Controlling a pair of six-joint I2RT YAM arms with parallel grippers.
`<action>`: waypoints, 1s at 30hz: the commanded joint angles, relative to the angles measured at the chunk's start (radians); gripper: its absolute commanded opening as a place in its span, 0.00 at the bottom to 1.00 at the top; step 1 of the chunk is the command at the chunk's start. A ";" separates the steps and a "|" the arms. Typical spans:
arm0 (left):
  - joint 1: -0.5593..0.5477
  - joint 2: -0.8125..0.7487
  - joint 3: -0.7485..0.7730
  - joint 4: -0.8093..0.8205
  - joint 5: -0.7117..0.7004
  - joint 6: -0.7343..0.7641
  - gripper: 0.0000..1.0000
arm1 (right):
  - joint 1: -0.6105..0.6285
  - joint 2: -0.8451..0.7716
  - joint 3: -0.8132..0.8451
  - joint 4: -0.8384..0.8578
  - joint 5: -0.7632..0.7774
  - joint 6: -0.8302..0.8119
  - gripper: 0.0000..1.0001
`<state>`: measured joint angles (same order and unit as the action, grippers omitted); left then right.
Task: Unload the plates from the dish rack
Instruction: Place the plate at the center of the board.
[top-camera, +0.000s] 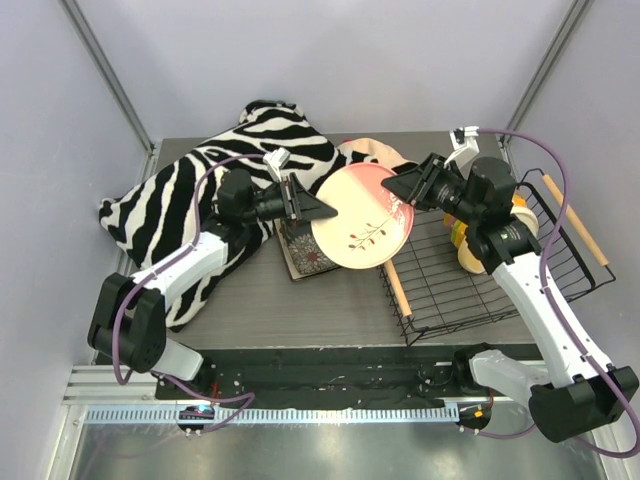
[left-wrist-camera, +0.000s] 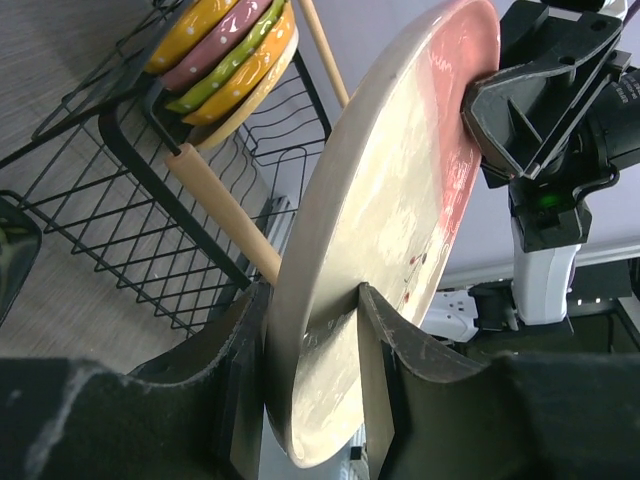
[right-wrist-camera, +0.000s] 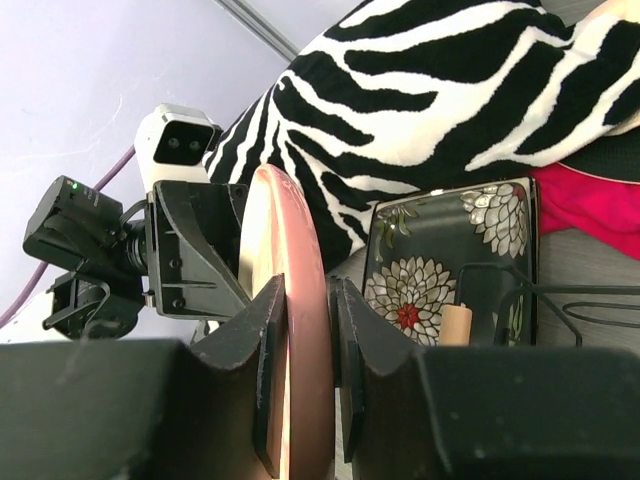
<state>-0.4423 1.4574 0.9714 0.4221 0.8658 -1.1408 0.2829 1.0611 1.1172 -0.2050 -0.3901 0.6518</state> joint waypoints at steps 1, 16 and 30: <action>-0.024 -0.046 -0.036 0.174 0.061 -0.092 0.11 | 0.018 0.020 -0.003 0.113 -0.004 -0.057 0.01; -0.022 -0.023 -0.097 0.630 0.102 -0.415 0.00 | 0.018 0.074 -0.066 0.174 0.011 -0.080 0.01; -0.022 -0.028 -0.149 0.925 0.067 -0.603 0.00 | 0.018 0.125 -0.108 0.151 0.102 -0.156 0.01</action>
<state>-0.4149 1.4765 0.7921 1.0359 0.8856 -1.6600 0.2928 1.1221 1.0466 -0.0185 -0.4442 0.6334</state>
